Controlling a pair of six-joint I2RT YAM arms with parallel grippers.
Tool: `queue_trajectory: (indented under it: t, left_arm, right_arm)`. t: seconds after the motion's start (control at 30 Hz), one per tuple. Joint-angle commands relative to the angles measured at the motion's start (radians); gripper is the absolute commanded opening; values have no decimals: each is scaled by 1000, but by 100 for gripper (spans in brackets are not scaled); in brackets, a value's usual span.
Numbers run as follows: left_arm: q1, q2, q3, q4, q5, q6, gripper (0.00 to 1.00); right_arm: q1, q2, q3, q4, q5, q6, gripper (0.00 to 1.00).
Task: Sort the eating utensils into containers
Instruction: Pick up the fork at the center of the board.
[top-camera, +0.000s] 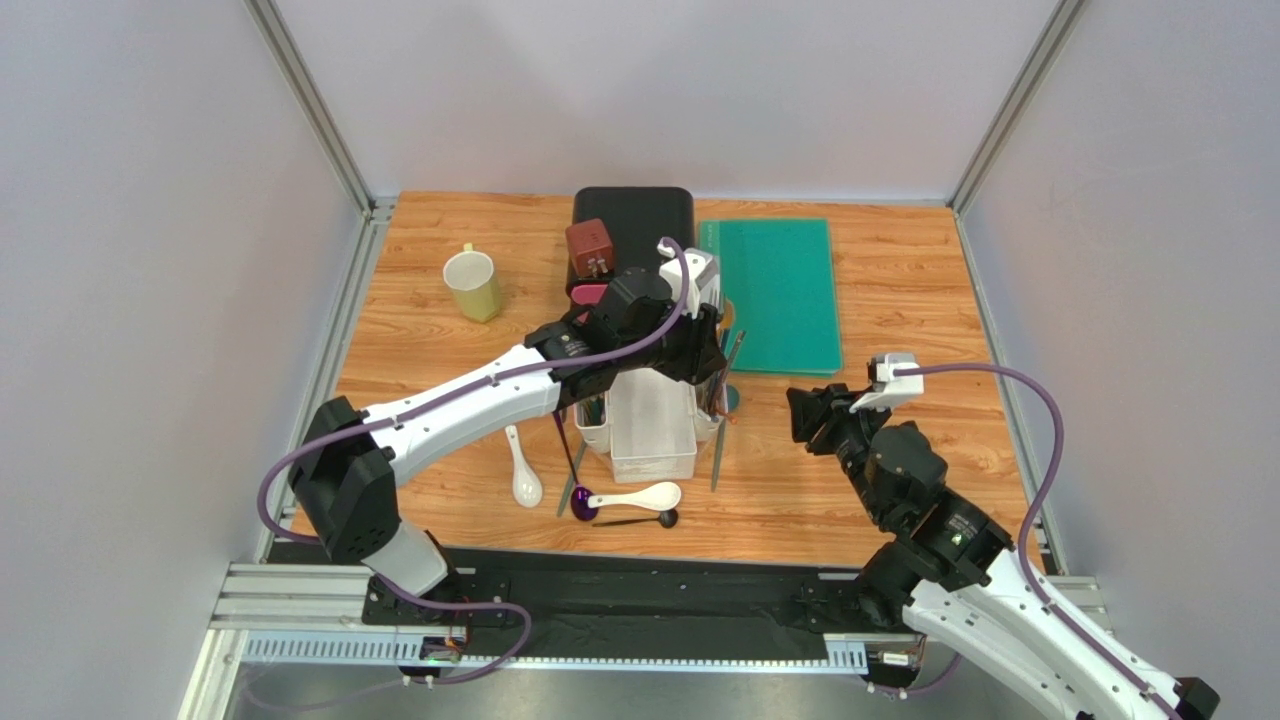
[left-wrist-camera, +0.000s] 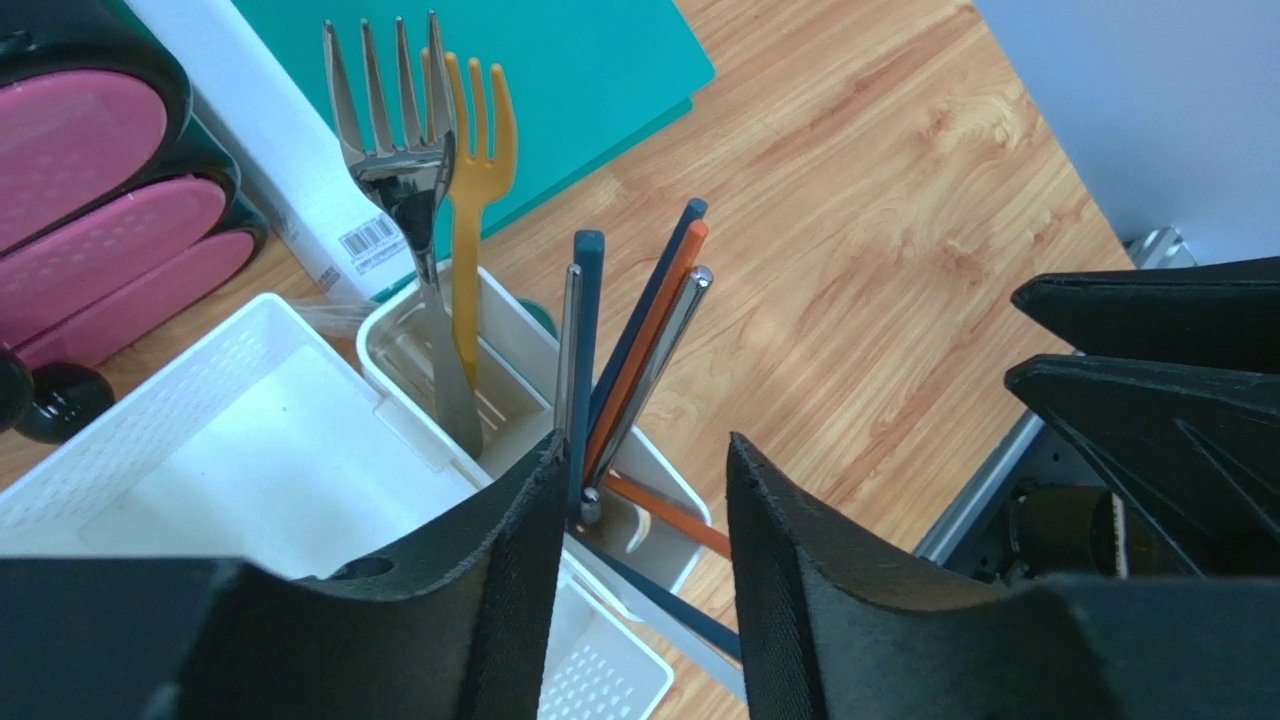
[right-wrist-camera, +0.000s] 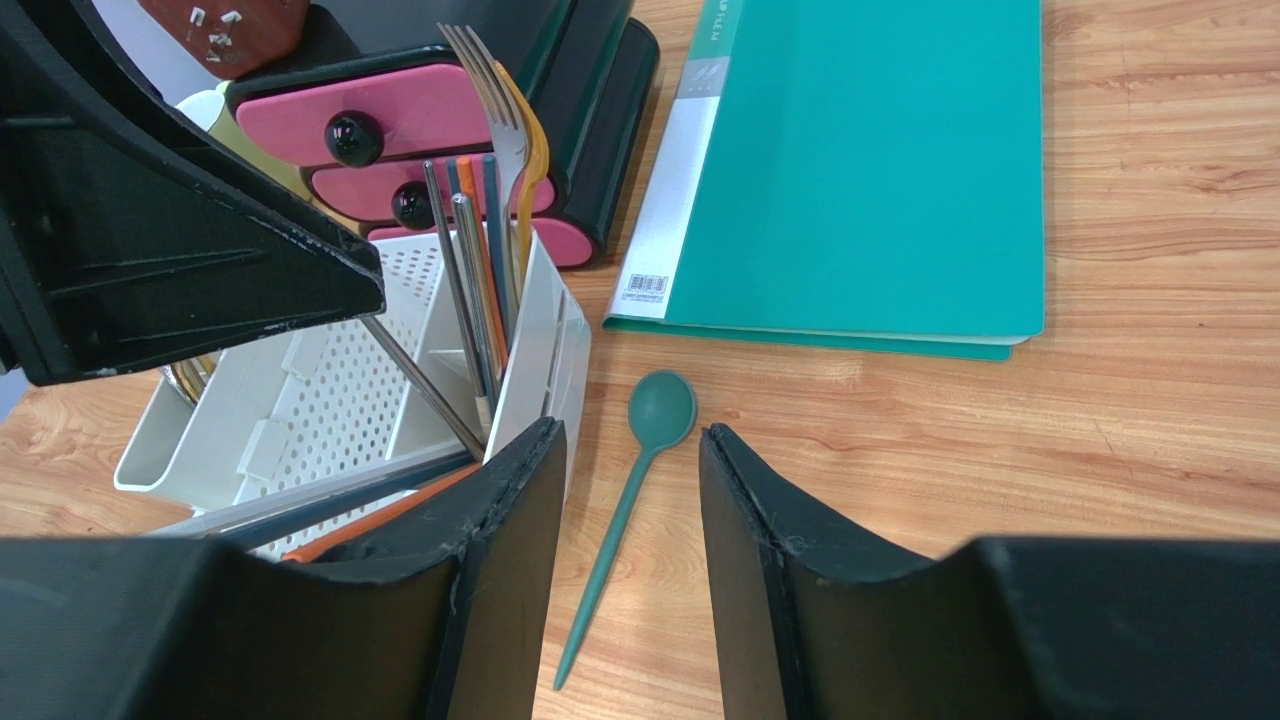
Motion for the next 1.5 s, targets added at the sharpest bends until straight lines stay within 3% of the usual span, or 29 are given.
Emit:
queue_trajectory:
  t: [0.0,0.47,0.63,0.83,0.9,1.03,1.13,1.27,1.47]
  left_arm:
    - [-3,-86,-8,30,-11,-3,53]
    - [6,-317,-44,-68,-325,59,63]
    - [14,-397,-57,-227,-504,-13,63]
    - [61,-638,-297,-336,-676,-192,63]
    - [81,-748,-389,-394,-701,-286,63]
    - [95,-874,-489,-436,-700,-335,63]
    - [97,-871,-529,-462,-690,-366,63]
    - [107,-744,-551,-465,-660,-458,62]
    - [258,-600,-618,-407,-533,-575,61]
  right_arm:
    - [4,4,-6,25,17,14,43]
    - [4,9,-12,16,10,31,43]
    - [4,10,-8,-1,19,39,43]
    - [4,-5,26,-55,36,69,45]
    - [3,-20,32,-75,43,77,45]
    - [4,-43,32,-92,60,77,45]
    - [3,-39,26,-93,71,86,44]
    - [3,-11,37,-93,60,92,44]
    - [3,-14,51,-109,65,76,44]
